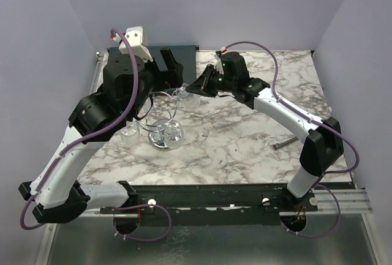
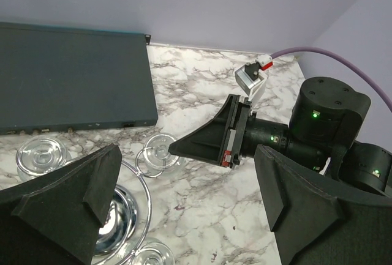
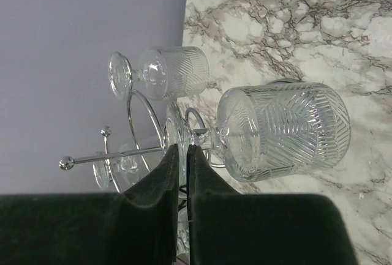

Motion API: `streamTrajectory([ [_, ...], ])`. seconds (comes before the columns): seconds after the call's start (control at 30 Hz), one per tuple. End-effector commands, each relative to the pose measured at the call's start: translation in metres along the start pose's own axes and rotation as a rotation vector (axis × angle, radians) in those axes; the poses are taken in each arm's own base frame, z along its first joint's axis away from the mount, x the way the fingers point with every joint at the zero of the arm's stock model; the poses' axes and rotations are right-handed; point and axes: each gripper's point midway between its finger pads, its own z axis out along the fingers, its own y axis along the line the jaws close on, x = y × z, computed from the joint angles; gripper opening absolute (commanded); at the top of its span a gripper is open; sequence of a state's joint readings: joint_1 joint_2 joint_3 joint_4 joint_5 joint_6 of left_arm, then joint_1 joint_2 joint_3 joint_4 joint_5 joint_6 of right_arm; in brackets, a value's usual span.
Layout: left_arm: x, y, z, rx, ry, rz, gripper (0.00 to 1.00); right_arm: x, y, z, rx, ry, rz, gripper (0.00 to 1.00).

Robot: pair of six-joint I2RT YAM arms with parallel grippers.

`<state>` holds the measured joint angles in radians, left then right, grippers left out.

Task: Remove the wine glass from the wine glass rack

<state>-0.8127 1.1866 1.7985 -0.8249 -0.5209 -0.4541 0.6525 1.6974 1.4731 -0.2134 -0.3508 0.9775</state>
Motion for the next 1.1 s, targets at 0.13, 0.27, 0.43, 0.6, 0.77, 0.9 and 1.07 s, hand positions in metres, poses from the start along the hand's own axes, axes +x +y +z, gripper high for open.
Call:
streamTrajectory([
  [0.13,0.001,0.003,0.004,-0.023,-0.003,-0.008,0.99,-0.011,0.021,-0.021,-0.055,-0.06,-0.014,0.01],
  [0.27,0.003,0.001,0.006,-0.02,0.002,-0.009,0.99,-0.014,0.02,-0.025,-0.054,-0.07,-0.012,0.01],
  [0.43,0.005,0.0,0.009,-0.022,0.008,-0.008,0.99,-0.016,0.022,-0.032,-0.056,-0.087,-0.008,0.01],
  [0.6,0.007,-0.003,0.013,-0.015,0.017,-0.01,0.99,-0.022,0.018,-0.044,-0.054,-0.11,0.005,0.01],
  [0.77,0.012,-0.009,0.019,-0.003,0.033,-0.013,0.99,-0.032,0.014,-0.061,-0.074,-0.136,0.024,0.01],
  [0.9,0.017,-0.017,0.026,0.021,0.05,-0.023,0.99,-0.042,0.011,-0.077,-0.102,-0.151,0.051,0.01],
  [1.07,0.021,-0.031,0.043,0.098,0.093,-0.077,0.99,-0.068,0.001,-0.109,-0.15,-0.195,0.102,0.01],
])
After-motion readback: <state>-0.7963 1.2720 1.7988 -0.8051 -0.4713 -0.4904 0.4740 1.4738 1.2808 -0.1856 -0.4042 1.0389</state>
